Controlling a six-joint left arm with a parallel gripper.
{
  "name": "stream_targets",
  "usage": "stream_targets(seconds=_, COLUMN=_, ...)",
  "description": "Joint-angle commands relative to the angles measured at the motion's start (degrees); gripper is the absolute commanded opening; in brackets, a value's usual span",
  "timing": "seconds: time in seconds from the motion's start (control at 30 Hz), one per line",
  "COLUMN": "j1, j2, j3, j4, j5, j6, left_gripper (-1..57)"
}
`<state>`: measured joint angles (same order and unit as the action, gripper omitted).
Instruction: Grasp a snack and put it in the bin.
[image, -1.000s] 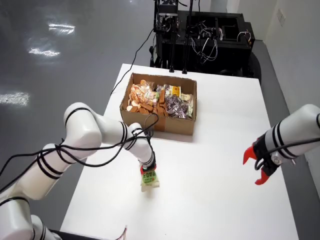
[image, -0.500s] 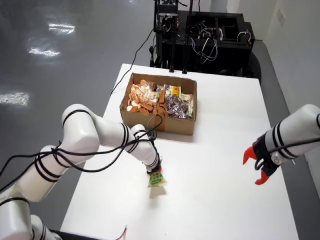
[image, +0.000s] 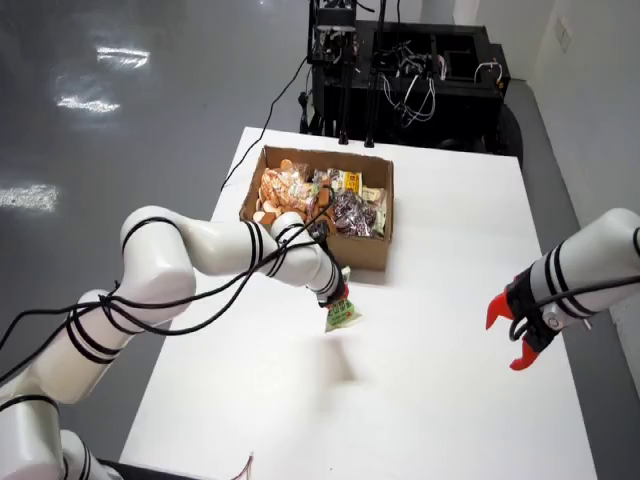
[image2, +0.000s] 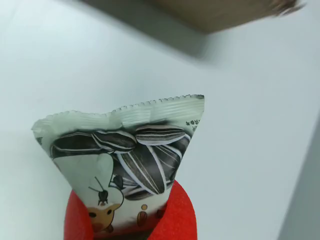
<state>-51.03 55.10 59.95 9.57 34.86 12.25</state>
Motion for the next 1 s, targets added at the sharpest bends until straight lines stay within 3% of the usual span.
stream_targets(seconds=0.03, j1=1.24, j2=0.26, j3=-4.79, j4=0.1, j5=0.14, j6=-1.25, left_gripper=12.2)
stream_targets(seconds=0.33, j1=3.52, j2=3.97, j3=-16.07, j4=0.5, j5=0.69, j6=-3.15, left_gripper=12.4)
stream_targets(seconds=0.73, j1=7.04, j2=18.76, j3=-44.22, j4=0.94, j5=6.63, j6=-3.46, left_gripper=12.5)
stream_targets(seconds=1.0, j1=9.45, j2=21.5, j3=-49.86, j4=2.29, j5=3.76, j6=-4.46, left_gripper=12.5)
